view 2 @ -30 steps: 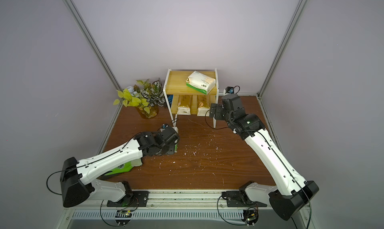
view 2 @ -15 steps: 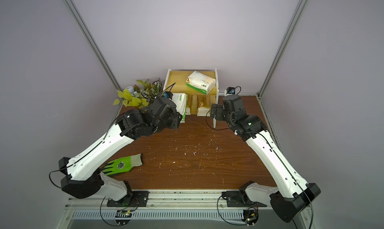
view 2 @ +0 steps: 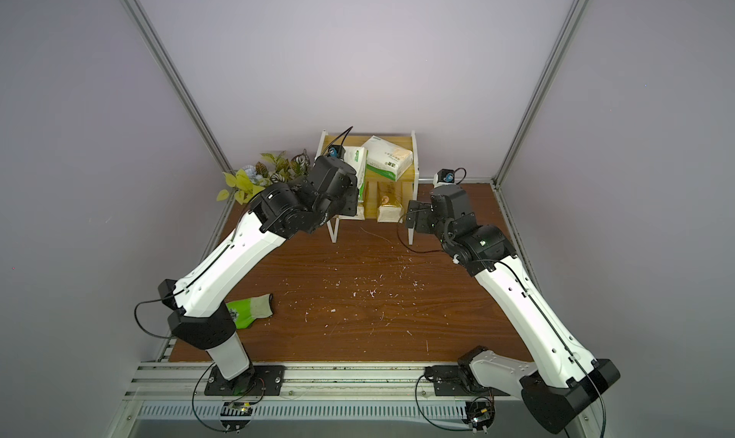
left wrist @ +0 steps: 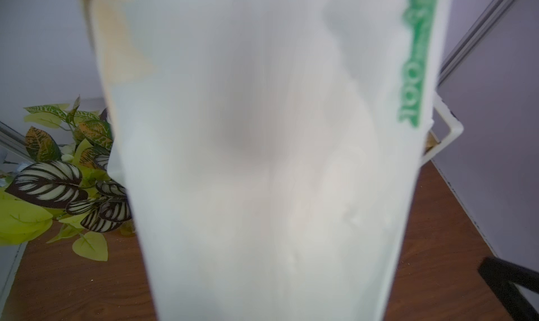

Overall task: Place the tissue boxes on the shelf by color
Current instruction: Place a box of tissues on the shelf.

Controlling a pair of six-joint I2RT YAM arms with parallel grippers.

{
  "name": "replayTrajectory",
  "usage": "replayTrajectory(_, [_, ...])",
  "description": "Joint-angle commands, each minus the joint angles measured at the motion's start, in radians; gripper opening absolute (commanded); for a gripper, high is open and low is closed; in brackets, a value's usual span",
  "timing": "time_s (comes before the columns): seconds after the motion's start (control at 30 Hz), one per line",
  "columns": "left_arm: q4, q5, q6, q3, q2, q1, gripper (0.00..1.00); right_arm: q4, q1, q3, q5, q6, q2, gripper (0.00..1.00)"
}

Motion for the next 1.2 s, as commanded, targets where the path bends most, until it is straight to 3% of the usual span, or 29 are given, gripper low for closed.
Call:
replayTrajectory(0.0, [-0.005, -0.053, 0.023, 0.058, -0.008, 0.040, 0.37, 0.016, 0.002, -0.003, 0.040, 0.018, -0.046, 0.99])
replayTrajectory(0.63, [-0.006, 0.097, 0.014, 0.139, 0.129, 0.126, 0.38, -0.056, 0.002, -0.022, 0.116, 0.055, -0.136, 0.99])
replayTrajectory(1.17, [0.000, 0.159, 0.027, 0.355, 0.303, 0.137, 0.37, -0.064, 0.002, -0.065, 0.111, 0.091, -0.168, 0.99])
